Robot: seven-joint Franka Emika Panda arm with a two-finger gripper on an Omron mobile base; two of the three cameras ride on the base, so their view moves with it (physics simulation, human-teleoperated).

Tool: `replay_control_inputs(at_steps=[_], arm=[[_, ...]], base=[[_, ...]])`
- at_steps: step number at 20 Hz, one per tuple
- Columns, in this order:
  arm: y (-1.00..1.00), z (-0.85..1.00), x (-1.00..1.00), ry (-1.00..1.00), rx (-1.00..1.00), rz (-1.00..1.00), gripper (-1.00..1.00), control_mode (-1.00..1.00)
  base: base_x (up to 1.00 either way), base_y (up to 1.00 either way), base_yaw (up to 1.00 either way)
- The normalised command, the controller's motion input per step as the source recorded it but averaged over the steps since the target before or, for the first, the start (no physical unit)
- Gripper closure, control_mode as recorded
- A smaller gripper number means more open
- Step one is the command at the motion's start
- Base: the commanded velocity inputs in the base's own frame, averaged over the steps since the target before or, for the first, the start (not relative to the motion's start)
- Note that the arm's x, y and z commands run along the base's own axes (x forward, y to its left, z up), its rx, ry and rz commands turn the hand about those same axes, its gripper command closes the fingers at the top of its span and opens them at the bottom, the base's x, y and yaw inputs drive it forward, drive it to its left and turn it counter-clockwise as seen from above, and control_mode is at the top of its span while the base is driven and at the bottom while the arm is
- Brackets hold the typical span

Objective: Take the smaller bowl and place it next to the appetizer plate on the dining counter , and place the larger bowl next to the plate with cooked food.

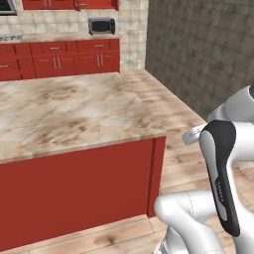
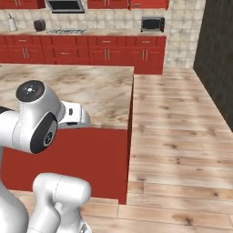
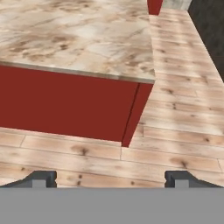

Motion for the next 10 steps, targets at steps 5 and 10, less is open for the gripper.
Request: replay_control_inputs(at_steps=[5,10], arm=[[0.00,0.00,0.00,0.00,0.00,0.00,-1.00,1.00],[0.00,0.00,0.00,0.00,0.00,0.00,-1.00,1.00]], base=[[-0.03,-1.00,0.01],[0.00,-1.00,0.05]])
